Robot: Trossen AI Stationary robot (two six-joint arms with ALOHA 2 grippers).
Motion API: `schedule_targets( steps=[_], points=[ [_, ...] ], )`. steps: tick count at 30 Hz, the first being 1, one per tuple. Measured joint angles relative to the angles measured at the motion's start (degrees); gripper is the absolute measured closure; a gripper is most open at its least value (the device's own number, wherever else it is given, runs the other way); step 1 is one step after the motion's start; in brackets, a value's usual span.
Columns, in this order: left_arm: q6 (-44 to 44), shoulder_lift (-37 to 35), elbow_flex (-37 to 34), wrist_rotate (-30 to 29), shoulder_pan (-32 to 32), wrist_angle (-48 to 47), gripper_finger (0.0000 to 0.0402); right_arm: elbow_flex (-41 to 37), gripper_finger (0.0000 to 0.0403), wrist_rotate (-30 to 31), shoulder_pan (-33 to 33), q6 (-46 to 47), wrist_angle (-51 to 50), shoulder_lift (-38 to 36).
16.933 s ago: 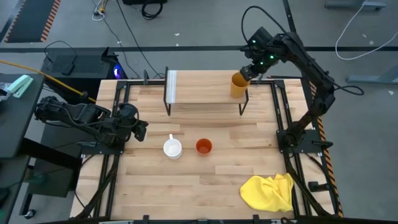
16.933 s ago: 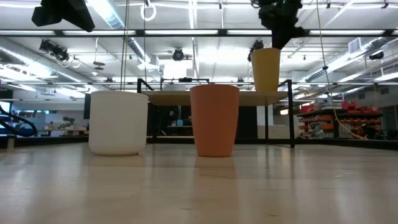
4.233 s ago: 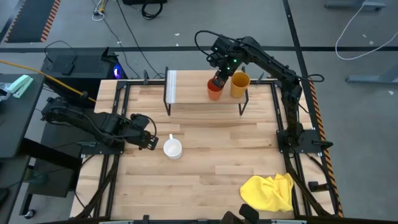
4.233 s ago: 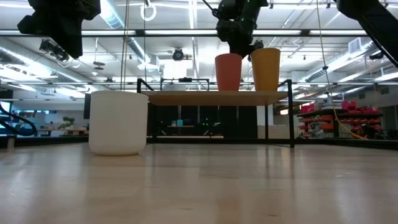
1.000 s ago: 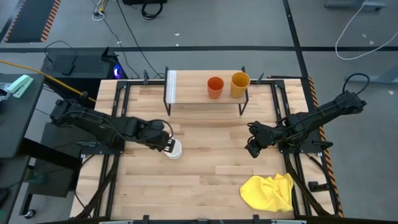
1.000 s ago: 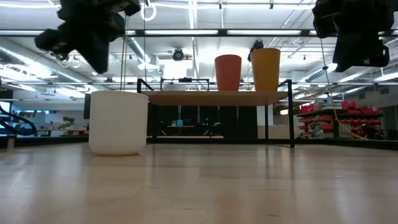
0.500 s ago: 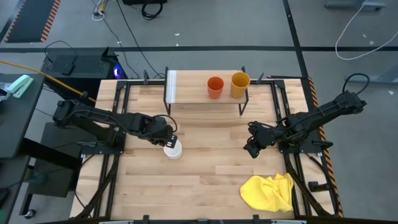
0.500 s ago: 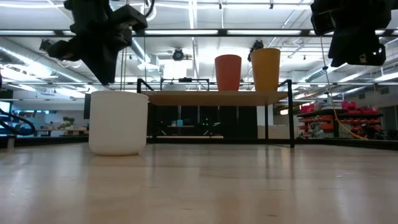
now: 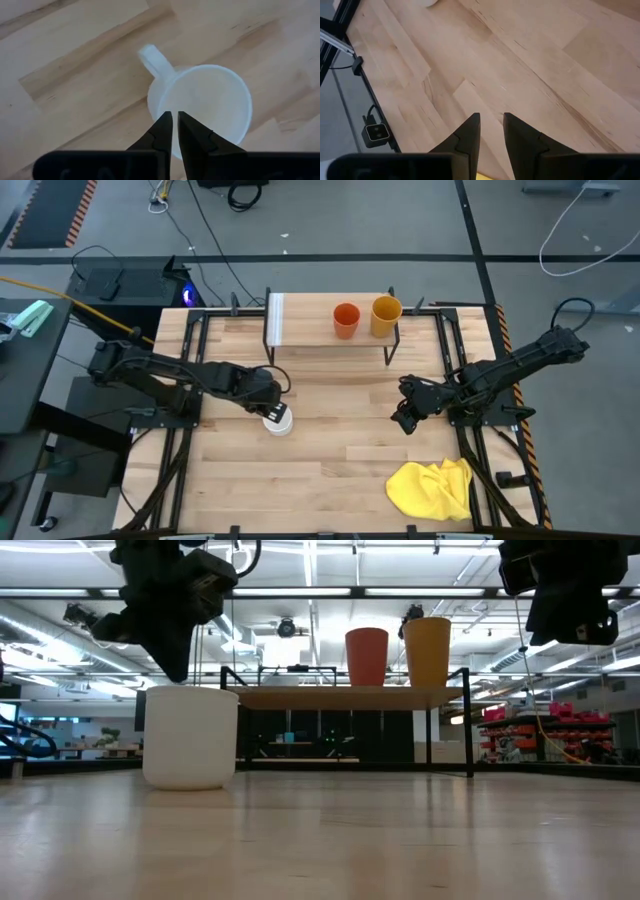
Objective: Stack small to large cups/mugs on shelf
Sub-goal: Put the white mug on the shelf
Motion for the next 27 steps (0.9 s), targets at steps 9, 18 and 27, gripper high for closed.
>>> schedule_targets(
  steps=[9,18,27],
  points=[
    [-0.41,0.05,0.0,0.52,1.91,-0.66,0.0331,0.0,0.031,0.02,-0.02,0.04,0.88,0.0],
    [0.88,3.56,0.0,4.04,2.29,-1.33,0.0308,0.02,0.031,0.03,-0.02,0.04,1.3,0.01],
    [1.76,4.14,0.0,4.92,2.29,-1.05,0.0316,0.04,0.031,0.04,-0.02,0.04,1.5,0.01]
  ],
)
